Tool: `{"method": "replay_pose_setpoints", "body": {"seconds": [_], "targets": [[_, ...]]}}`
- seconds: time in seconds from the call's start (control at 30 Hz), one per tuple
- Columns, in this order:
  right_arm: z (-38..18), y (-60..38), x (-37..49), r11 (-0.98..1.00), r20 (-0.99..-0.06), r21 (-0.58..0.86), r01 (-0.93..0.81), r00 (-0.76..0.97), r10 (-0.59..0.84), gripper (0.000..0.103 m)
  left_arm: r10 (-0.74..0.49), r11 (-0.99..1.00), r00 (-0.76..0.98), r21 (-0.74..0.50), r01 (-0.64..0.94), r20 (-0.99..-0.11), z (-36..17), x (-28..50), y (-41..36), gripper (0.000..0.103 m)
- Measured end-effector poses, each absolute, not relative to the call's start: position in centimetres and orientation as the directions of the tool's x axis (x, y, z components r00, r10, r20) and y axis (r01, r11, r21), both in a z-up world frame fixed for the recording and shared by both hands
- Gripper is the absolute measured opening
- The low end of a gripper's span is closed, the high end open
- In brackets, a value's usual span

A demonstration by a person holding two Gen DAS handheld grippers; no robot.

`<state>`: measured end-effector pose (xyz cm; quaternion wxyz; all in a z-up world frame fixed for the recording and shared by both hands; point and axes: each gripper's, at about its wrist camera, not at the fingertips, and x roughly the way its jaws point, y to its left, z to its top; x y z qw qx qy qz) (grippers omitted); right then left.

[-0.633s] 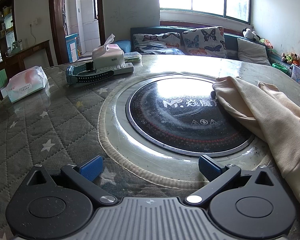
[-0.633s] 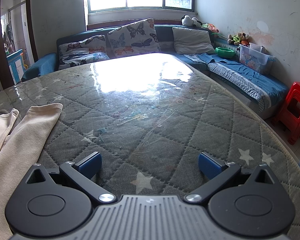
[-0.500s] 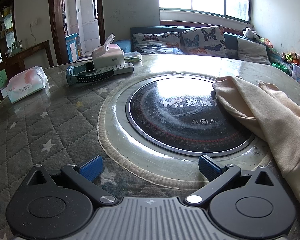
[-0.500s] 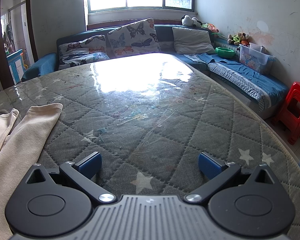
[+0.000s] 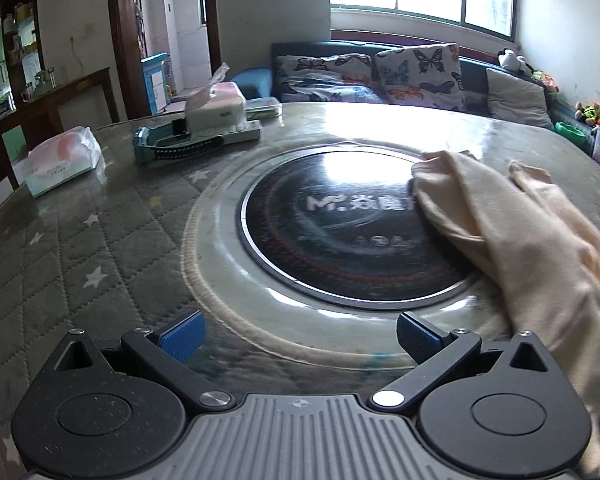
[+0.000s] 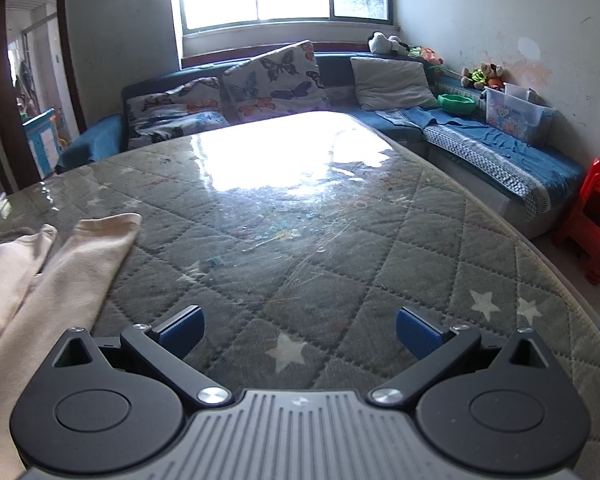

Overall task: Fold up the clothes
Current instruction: 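Move both grippers toward the crumpled cream sweatshirt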

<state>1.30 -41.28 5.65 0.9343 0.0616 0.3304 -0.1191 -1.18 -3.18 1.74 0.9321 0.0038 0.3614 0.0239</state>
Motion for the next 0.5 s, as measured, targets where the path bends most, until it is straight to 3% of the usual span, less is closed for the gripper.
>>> {"method": "replay_pose_setpoints", "body": {"seconds": [0.5], "targets": [[7.9, -37.6, -4.7, 0.994, -0.570, 0.011, 0.104, 0.818, -0.079, 0.103, -0.004, 1.000, 0.718, -0.013, -0.007, -0.696, 3.3, -3.4, -7.0, 0.103]]}}
